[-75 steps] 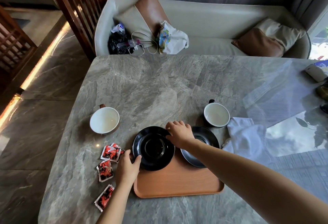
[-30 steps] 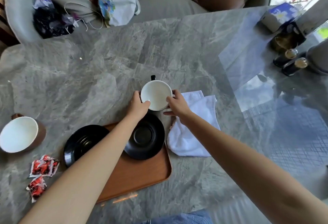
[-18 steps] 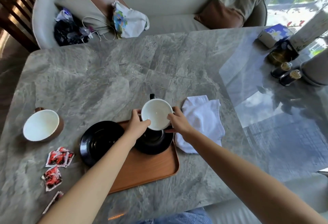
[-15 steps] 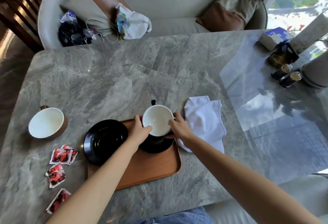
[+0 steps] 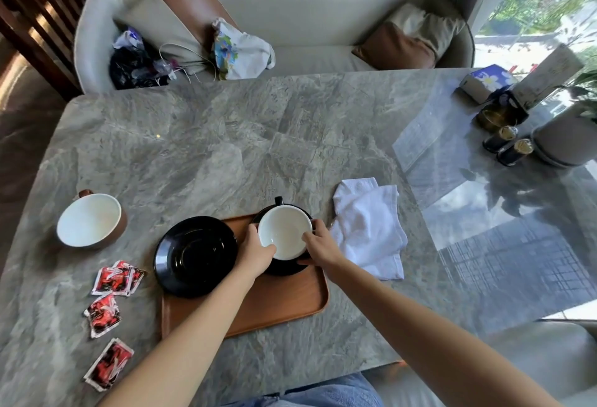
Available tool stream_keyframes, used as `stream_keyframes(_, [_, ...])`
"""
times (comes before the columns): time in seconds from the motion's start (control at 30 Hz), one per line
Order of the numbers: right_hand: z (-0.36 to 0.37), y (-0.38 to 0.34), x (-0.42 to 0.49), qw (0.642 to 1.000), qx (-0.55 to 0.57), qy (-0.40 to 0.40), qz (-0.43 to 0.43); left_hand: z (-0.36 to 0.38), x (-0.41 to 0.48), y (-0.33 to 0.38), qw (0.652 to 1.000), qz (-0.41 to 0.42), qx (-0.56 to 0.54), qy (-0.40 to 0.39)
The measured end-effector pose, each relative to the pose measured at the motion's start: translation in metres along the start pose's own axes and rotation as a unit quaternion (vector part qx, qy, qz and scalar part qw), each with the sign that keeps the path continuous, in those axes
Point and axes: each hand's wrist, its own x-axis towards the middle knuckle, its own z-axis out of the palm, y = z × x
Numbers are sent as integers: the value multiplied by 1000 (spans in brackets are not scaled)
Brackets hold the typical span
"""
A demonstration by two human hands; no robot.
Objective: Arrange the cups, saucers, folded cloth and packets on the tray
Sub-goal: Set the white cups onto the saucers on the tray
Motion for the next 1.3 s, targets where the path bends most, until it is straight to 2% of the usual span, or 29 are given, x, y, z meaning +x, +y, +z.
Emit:
stream_keyframes(0.33, [1, 7, 4, 998, -40, -1, -56, 0, 2, -4, 1000, -1, -23, 12])
stream_keyframes(0.8, [1, 5, 4, 995, -83, 4, -53, 2, 6, -10, 1000, 2, -28, 10])
stream_keyframes(1.07, [0, -4, 7, 967, -235, 19, -98, 4, 0, -10, 1000, 10, 13, 16])
stream_keyframes(1.3, [1, -6, 5, 956, -273, 26, -107, 4, -1, -8, 998, 16, 55, 17])
